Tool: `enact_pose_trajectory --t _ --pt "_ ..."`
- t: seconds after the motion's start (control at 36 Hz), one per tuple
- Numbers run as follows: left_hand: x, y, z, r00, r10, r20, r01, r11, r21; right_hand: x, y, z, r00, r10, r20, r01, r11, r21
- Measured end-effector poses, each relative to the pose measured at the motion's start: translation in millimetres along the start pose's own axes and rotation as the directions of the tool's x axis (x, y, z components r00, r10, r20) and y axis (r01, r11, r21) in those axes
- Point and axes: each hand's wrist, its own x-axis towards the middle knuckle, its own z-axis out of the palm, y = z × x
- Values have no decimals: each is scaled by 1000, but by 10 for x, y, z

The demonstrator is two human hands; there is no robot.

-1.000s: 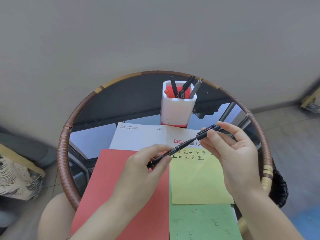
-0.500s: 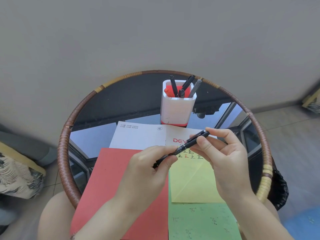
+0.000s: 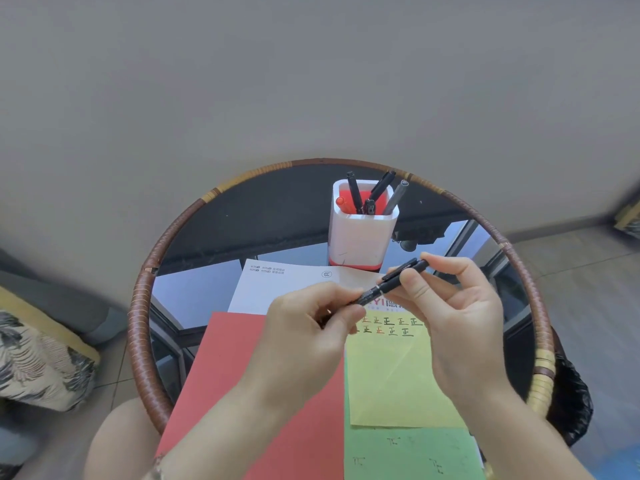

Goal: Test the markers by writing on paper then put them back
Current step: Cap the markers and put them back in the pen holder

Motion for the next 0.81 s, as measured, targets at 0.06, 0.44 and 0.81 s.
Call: enact_pose_trajectory --t 0.06,0.44,0.81 --pt "42 -72 -12 978 210 -17 -198 942 270 17 45 16 998 43 -53 -41 998 41" --pt "701 -143 -142 977 212 3 -200 915 351 319 -319 18 861 -500 -97 456 842 -288" --pt "1209 -266 -102 999 -18 39 -1 901 435 1009 -150 162 688 -584 431 665 272 -695"
